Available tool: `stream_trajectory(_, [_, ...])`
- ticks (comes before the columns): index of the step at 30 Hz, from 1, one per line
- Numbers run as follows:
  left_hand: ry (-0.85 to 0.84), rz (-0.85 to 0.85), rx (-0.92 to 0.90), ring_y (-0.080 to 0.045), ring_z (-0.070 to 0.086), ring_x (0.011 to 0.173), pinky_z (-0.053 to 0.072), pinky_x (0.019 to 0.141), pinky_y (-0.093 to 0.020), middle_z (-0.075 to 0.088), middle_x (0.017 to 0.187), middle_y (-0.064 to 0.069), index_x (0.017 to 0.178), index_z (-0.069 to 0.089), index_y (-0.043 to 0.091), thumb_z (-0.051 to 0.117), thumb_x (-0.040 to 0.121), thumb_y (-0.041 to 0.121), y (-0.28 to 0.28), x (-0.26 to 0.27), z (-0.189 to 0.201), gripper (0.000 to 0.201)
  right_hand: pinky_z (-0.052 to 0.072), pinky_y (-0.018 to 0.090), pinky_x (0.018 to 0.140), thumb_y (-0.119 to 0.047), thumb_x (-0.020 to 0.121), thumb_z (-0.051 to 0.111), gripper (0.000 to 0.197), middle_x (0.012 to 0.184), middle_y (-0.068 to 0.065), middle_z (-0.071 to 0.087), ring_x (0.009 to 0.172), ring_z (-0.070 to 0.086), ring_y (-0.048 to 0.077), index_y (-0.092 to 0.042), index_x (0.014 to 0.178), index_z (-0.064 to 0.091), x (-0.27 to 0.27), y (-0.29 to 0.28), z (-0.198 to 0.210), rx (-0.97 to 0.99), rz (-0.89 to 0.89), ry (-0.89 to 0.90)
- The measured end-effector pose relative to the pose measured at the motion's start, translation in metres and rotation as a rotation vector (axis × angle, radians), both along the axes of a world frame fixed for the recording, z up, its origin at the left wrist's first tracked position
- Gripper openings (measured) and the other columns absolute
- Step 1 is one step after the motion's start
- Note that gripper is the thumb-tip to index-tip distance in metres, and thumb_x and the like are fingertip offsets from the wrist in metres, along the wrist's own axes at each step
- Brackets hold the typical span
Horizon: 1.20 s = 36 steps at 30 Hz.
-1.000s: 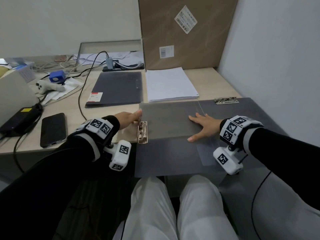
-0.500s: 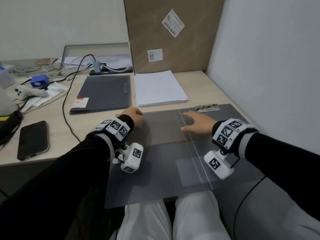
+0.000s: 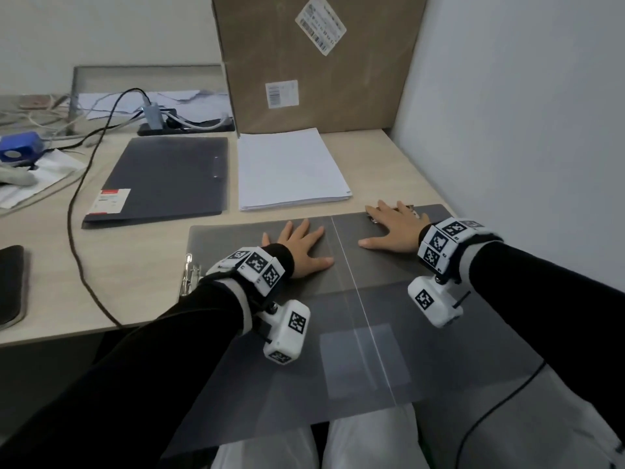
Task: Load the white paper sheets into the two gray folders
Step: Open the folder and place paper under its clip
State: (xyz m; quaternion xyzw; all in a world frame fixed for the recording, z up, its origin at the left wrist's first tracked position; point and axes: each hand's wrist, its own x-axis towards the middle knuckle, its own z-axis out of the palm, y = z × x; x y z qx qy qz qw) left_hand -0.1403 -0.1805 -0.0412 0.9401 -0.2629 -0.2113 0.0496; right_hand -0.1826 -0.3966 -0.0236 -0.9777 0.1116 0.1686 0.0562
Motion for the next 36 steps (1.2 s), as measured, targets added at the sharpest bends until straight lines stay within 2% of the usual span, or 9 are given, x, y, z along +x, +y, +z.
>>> stream_trajectory(7, [0.004, 0.000, 0.005, -0.020, -0.010, 0.149, -0.001, 0.114, -0.060, -0.011, 0.160, 0.010, 0.148, 0.002, 0.042, 0.036, 0.085, 0.067, 0.000, 0.002, 0.000, 0.077, 0.009, 0.063, 0.112, -0.075, 0.077, 0.045, 0.087, 0.161, -0.008, -0.006, 0.149, -0.004, 0.026, -0.042, 0.149, 0.010, 0.006, -0.006, -0.006, 0.019, 0.001, 0.029])
stream_trajectory(12, [0.012, -0.025, 0.010, -0.021, -0.010, 0.149, -0.001, 0.114, -0.061, -0.011, 0.160, 0.010, 0.148, 0.002, 0.042, 0.036, 0.085, 0.067, 0.001, 0.001, 0.003, 0.076, 0.039, 0.046, 0.101, -0.041, 0.085, 0.059, 0.037, 0.126, 0.004, 0.056, 0.117, 0.053, 0.027, -0.022, 0.114, 0.048, 0.005, -0.009, 0.008, 0.243, -0.155, -0.441])
stream_trajectory(15, [0.008, -0.021, 0.007, -0.020, -0.009, 0.149, 0.000, 0.113, -0.061, -0.011, 0.160, 0.010, 0.148, 0.002, 0.042, 0.036, 0.085, 0.067, 0.001, 0.001, 0.003, 0.076, 0.045, 0.042, 0.094, -0.026, 0.092, 0.047, 0.014, 0.113, 0.004, 0.064, 0.107, 0.058, 0.029, -0.020, 0.099, 0.058, 0.001, -0.025, 0.023, 0.217, -0.251, -0.618])
stream_trajectory(20, [0.001, -0.014, -0.012, -0.020, -0.008, 0.149, -0.001, 0.114, -0.061, -0.010, 0.160, 0.011, 0.148, 0.004, 0.042, 0.038, 0.085, 0.066, 0.002, 0.000, 0.003, 0.075, 0.042, 0.039, 0.099, -0.027, 0.097, 0.040, 0.033, 0.129, 0.013, 0.059, 0.118, 0.053, 0.033, -0.011, 0.115, 0.063, -0.007, -0.066, 0.027, 0.021, -0.346, -0.358])
stream_trajectory(23, [-0.001, -0.007, -0.031, -0.019, -0.008, 0.149, -0.001, 0.114, -0.060, -0.009, 0.160, 0.011, 0.148, 0.005, 0.042, 0.038, 0.085, 0.066, 0.002, -0.001, 0.002, 0.075, 0.029, 0.039, 0.112, -0.038, 0.100, 0.030, 0.051, 0.148, 0.021, 0.037, 0.136, 0.037, 0.035, -0.007, 0.140, 0.039, -0.014, -0.074, 0.013, 0.023, -0.322, -0.094])
stream_trajectory(27, [0.000, 0.008, -0.053, -0.018, -0.008, 0.149, -0.003, 0.115, -0.058, -0.008, 0.160, 0.011, 0.148, 0.007, 0.042, 0.039, 0.085, 0.066, 0.002, -0.001, 0.001, 0.075, 0.001, 0.039, 0.120, -0.045, 0.100, 0.026, 0.068, 0.161, 0.015, 0.005, 0.149, 0.003, 0.030, -0.010, 0.153, 0.003, -0.019, -0.068, 0.001, 0.039, -0.347, -0.071])
stream_trajectory(30, [-0.011, 0.058, -0.074, -0.019, -0.008, 0.149, -0.002, 0.115, -0.058, -0.006, 0.161, 0.011, 0.148, 0.008, 0.042, 0.041, 0.084, 0.066, 0.004, 0.004, 0.002, 0.076, 0.001, 0.039, 0.121, -0.044, 0.099, 0.028, 0.067, 0.160, 0.015, 0.010, 0.149, 0.007, 0.030, -0.006, 0.152, 0.011, -0.016, -0.057, 0.014, 0.103, -0.351, -0.173])
stream_trajectory(33, [0.002, 0.096, -0.094, -0.019, -0.006, 0.150, -0.001, 0.115, -0.058, -0.003, 0.161, 0.010, 0.149, 0.012, 0.039, 0.044, 0.082, 0.066, 0.006, 0.014, 0.003, 0.079, 0.020, 0.033, 0.113, -0.033, 0.099, 0.038, 0.052, 0.148, 0.020, 0.037, 0.139, 0.032, 0.031, 0.002, 0.138, 0.042, -0.010, -0.045, 0.038, 0.229, -0.312, -0.270])
stream_trajectory(36, [0.048, 0.182, -0.245, -0.021, 0.013, 0.148, 0.009, 0.118, -0.051, 0.015, 0.160, 0.003, 0.148, 0.026, 0.030, 0.054, 0.082, 0.057, 0.006, 0.019, 0.010, 0.076, 0.028, 0.029, 0.108, -0.023, 0.094, 0.051, 0.041, 0.142, 0.011, 0.049, 0.134, 0.042, 0.024, -0.002, 0.129, 0.055, 0.003, -0.029, 0.054, 0.332, -0.267, -0.367])
